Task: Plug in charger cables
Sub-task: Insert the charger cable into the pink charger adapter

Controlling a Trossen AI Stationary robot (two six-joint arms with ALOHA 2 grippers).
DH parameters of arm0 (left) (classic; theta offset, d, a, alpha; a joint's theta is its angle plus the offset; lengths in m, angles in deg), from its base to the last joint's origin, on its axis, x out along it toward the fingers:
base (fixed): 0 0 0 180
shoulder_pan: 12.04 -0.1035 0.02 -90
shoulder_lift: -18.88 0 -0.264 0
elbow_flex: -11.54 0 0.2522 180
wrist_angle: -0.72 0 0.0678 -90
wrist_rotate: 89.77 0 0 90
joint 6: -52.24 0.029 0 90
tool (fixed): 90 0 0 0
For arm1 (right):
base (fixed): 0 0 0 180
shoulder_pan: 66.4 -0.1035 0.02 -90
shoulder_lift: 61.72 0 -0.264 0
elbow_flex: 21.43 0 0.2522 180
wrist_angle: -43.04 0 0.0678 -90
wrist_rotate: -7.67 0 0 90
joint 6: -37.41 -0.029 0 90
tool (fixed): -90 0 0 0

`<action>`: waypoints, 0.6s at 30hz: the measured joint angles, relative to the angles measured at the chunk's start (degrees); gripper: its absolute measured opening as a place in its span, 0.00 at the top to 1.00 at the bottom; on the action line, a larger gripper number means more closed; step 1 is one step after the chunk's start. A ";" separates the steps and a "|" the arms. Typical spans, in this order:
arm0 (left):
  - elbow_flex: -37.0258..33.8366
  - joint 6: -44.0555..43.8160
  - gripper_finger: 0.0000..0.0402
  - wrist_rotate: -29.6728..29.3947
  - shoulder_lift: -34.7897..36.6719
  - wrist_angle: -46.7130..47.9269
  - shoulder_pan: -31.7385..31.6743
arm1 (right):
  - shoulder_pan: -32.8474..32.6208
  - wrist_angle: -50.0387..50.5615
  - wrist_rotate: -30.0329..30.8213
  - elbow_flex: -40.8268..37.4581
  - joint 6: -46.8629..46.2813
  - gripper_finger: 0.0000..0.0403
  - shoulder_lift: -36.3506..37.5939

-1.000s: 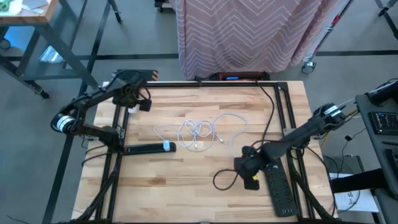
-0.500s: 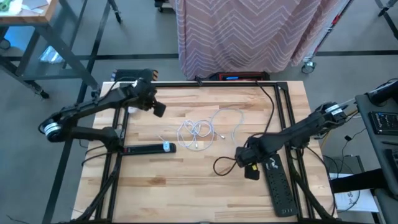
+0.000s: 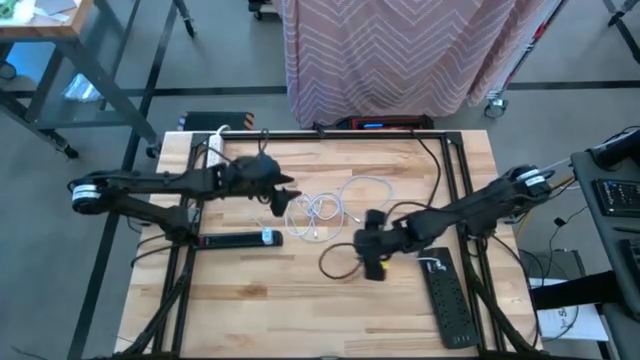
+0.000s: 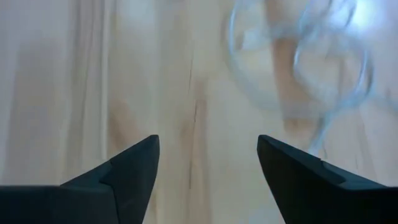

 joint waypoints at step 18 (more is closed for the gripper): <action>-0.85 14.48 0.50 -10.14 12.92 -0.31 4.89 | 15.23 -29.93 4.60 3.55 8.23 0.52 -21.45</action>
